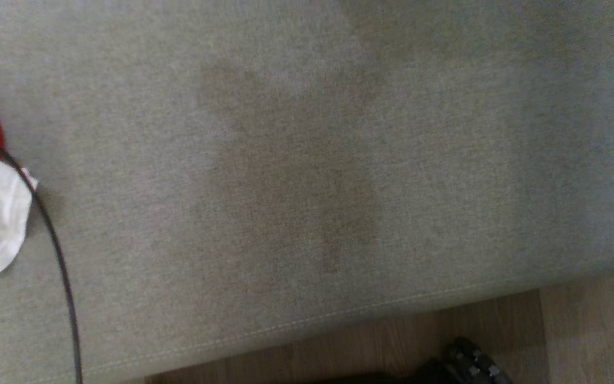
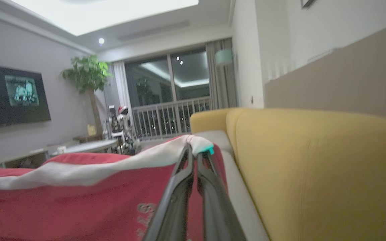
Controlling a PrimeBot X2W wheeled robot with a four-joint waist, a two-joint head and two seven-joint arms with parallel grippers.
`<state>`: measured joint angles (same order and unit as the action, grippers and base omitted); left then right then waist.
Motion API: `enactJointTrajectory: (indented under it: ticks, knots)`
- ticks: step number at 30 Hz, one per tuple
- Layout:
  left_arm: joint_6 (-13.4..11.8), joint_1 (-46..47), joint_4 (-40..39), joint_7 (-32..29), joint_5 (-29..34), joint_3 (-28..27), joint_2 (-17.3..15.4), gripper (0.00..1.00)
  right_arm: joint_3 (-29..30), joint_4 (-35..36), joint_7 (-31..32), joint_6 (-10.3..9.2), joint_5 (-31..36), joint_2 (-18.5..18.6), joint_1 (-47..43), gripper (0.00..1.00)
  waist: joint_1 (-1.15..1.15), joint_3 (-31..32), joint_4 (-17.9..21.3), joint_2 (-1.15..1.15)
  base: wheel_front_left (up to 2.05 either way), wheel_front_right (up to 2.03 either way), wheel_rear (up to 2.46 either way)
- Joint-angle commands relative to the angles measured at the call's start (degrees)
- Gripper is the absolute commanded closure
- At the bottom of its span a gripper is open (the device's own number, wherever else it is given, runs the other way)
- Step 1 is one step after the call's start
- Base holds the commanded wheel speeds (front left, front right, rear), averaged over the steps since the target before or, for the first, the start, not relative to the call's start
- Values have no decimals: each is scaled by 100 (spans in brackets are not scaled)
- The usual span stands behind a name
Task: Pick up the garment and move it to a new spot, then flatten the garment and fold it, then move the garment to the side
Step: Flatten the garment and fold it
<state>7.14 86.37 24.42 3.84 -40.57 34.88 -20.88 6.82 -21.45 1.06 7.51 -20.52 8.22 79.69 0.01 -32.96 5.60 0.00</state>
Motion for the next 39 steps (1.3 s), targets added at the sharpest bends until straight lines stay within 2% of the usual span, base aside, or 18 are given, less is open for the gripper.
enactJointTrajectory:
  ticks: [1,5,8,15,18,22,30,35,39]
  knots:
    - [32,76,-130,182,-60,143,-262,100,-136,145,-17,-2,-96,-34,-130,100,-1,-335,4,0,0,0,0]
    - [33,-421,-276,616,-543,1356,-574,100,-520,196,224,-2,-354,103,-1007,100,-1,-360,14,0,0,0,0]
    - [34,-916,-442,835,-987,2029,-809,100,-717,384,608,-2,-548,197,-1832,100,-1,-237,52,0,0,0,0]
    - [34,-2063,-1206,1047,-1727,3031,-1440,100,-646,1430,1568,-2,-992,422,-3823,100,-1,240,78,0,0,0,0]
    - [34,-2510,-1434,1069,-1836,3252,-1746,100,-448,1876,1903,-2,-1048,537,-4649,100,-1,462,62,0,0,0,0]
    - [-45,-3080,-1578,1073,-1677,3503,-2069,100,-85,2303,2268,-2,-1210,447,-5562,100,-1,755,20,0,0,0,0]
    - [-487,-4149,-2208,1040,-1404,3738,-2294,100,472,3170,2848,-2,-1498,264,-7077,100,-1,1174,-147,0,0,0,0]
    - [-721,-4483,-2923,964,-1401,3765,-2488,100,823,4123,3124,-2,-1552,185,-7643,100,-1,1286,-297,0,0,0,0]
    - [-812,-4520,-3410,851,-1693,3659,-2562,100,1020,4640,3525,-2,-1477,126,-7548,100,-1,1326,-464,0,0,0,0]
